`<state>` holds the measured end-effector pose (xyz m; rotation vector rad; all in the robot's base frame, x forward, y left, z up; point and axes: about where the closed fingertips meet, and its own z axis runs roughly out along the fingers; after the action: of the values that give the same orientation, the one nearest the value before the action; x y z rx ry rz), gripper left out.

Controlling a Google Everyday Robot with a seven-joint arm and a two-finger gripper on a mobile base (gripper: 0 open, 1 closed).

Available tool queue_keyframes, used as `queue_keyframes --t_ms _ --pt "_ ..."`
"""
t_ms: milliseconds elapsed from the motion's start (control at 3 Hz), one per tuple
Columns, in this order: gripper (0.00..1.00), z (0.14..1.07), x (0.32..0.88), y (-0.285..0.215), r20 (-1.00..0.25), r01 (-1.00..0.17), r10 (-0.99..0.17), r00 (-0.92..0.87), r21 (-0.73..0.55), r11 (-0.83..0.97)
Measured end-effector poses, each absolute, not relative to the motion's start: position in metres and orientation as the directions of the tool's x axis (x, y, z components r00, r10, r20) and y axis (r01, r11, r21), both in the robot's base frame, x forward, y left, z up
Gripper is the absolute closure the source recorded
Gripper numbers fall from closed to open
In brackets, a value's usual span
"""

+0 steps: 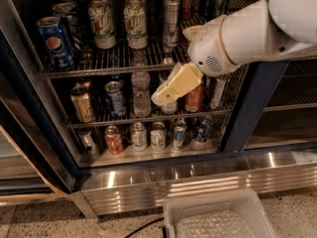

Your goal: Pick 7up can from top shelf of fridge

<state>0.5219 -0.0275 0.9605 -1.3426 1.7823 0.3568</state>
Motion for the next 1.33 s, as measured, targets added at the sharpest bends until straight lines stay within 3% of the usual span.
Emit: queue_keyframes --t_ms 1333 --pt "0.0 0.939 0.607 -0.001 -0.882 -0.781 -0.469 -0.044 -0.262 0.567"
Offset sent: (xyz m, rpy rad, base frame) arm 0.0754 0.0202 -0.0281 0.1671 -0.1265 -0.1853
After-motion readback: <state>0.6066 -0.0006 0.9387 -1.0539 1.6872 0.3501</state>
